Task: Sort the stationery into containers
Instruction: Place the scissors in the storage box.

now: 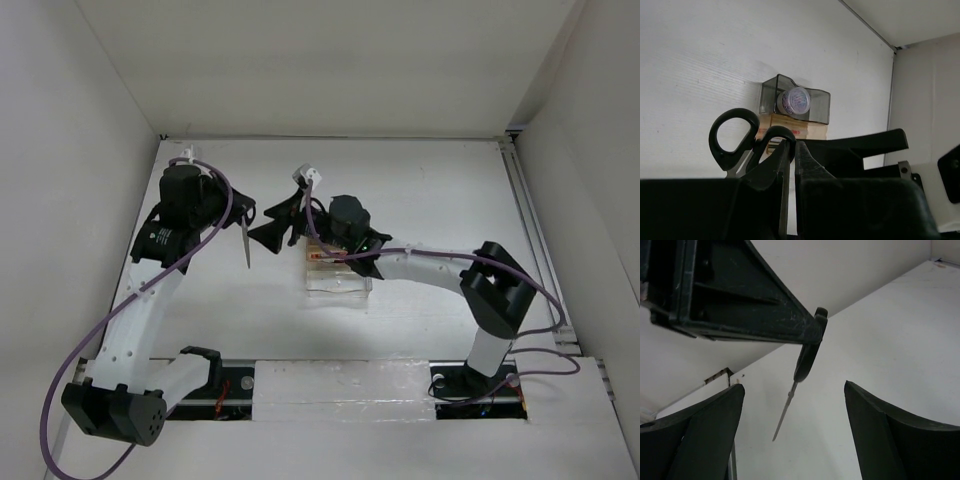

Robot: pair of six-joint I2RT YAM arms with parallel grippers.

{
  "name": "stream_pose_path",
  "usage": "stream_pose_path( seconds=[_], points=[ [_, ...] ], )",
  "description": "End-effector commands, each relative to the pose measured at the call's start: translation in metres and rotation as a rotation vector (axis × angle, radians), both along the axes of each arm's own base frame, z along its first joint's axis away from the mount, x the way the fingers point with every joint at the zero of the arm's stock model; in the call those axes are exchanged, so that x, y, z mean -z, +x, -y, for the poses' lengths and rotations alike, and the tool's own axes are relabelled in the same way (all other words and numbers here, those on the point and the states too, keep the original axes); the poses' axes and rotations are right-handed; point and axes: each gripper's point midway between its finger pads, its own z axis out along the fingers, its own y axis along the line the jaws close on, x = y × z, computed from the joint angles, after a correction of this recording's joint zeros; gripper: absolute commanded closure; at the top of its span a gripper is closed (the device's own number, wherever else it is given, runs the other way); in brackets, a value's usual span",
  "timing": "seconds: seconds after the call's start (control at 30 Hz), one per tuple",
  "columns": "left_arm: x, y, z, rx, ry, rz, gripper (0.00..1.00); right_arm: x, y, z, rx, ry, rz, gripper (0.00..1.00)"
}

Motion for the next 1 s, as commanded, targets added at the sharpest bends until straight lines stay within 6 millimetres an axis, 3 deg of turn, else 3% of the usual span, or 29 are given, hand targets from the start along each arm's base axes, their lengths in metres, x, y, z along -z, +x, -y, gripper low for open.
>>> stream_pose_path(
  seconds=[0.0, 0.03, 0.2, 0.3, 0.33, 0.53, 0.7, 0.77, 0.87, 0.97],
  points=[
    [-0.019, -0.007, 0.008, 0.061, -0.012, 0.073, 1.00, -0.044, -0.005, -0.021, -0.052, 0.108, 0.069, 0.14],
    [-0.020, -0.008, 0.010, 0.070, -0.017, 0.073, 1.00, -0.035, -0.003, -0.026, -0.061, 0.095, 0.061, 0.14],
    [-0.023, -0.011, 0.011, 0.079, -0.022, 0.081, 1.00, -0.037, 0.000, -0.035, -0.075, 0.133, 0.052, 0.17],
    [-0.025, -0.012, 0.010, 0.079, -0.024, 0.090, 1.00, -0.028, 0.007, -0.043, -0.066, 0.122, 0.031, 0.24],
    [-0.025, -0.012, 0.010, 0.079, -0.024, 0.090, 1.00, -0.036, 0.008, -0.043, -0.066, 0.139, 0.044, 0.27],
    [-0.027, -0.017, 0.006, 0.062, -0.016, 0.093, 1.00, -0.032, 0.011, -0.046, -0.059, 0.189, 0.011, 0.59],
    [-0.021, -0.018, 0.004, 0.054, -0.010, 0.083, 1.00, -0.029, 0.007, -0.047, -0.061, 0.207, 0.010, 0.72],
    [-0.021, -0.019, 0.004, 0.054, -0.012, 0.092, 1.00, -0.028, 0.004, -0.047, -0.073, 0.213, 0.017, 0.91],
    [-0.021, -0.019, 0.004, 0.054, -0.012, 0.092, 1.00, -0.029, 0.002, -0.046, -0.082, 0.194, 0.021, 1.00],
    [-0.029, -0.018, 0.002, 0.048, -0.003, 0.114, 0.89, -0.028, -0.002, -0.042, -0.087, 0.122, 0.081, 1.00]
  ],
)
